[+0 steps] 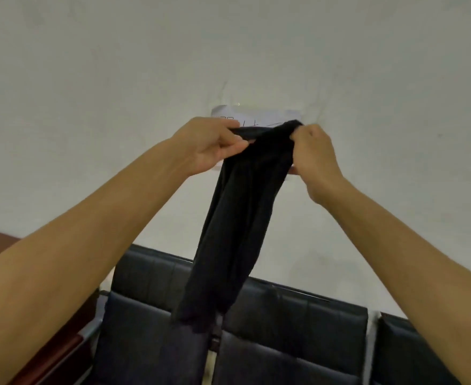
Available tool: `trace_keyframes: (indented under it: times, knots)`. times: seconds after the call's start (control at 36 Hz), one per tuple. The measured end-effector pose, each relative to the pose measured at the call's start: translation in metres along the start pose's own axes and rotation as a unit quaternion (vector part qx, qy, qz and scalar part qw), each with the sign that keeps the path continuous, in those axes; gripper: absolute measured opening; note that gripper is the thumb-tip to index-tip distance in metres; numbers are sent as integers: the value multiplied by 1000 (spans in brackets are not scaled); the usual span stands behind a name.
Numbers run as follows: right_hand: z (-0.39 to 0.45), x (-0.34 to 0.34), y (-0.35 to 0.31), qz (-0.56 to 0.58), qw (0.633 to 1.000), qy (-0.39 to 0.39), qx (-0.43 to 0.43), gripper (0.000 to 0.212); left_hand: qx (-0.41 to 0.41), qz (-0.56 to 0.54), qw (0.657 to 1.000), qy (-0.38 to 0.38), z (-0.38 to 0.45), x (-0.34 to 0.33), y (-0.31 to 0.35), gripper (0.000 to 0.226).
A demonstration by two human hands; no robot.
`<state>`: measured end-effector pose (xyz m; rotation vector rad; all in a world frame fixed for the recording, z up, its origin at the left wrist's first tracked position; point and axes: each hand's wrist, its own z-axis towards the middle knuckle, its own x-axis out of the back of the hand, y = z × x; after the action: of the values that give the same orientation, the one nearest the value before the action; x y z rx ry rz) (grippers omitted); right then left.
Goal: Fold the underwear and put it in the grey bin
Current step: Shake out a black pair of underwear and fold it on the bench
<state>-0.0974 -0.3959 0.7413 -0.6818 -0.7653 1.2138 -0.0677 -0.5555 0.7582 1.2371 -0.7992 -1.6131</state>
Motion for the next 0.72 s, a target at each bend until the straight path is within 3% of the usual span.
trace_keyframes:
  times: [0.08, 0.14, 0.19, 0.25, 0.28, 0.36, 0.44, 0.53, 0.58, 0.64, 0.72]
  knots:
    - [12, 6, -1, 39, 999, -1, -30, 12, -18, 56, 998, 5, 2, 6, -7, 50]
    - [16, 7, 2, -2, 999, -43, -9, 11, -36, 188, 982, -2, 6, 6, -17, 60]
    - [14, 7, 4, -56, 993, -97, 23, 13, -65, 366, 928, -6, 11, 0, -30, 78]
    - [12, 7, 4, -105, 983, -140, 61, 10, -106, 460, 881, -24, 12, -8, -36, 90]
    - [12, 9, 5, -118, 979, -152, 74, 9, -111, 464, 877, -50, 15, -12, -40, 86]
    - [11, 18, 12, -122, 975, -172, 74, 11, -65, 393, 904, -155, 17, -20, -49, 44]
    - [8, 32, 21, -148, 971, -179, 53, 23, -26, 341, 917, -207, 24, -18, -59, 23]
    - [0, 52, 32, -157, 950, -267, -34, 35, -9, 282, 940, -192, 34, -22, -62, 17]
    - [-8, 63, 43, -155, 922, -341, -92, 26, -9, 234, 960, -157, 40, -27, -60, 7]
    - [-14, 71, 53, -137, 906, -380, -130, 16, -21, 207, 970, -125, 46, -32, -58, 20]
    - [-18, 84, 64, -114, 889, -407, -177, 21, -35, 178, 978, -106, 50, -37, -52, 22]
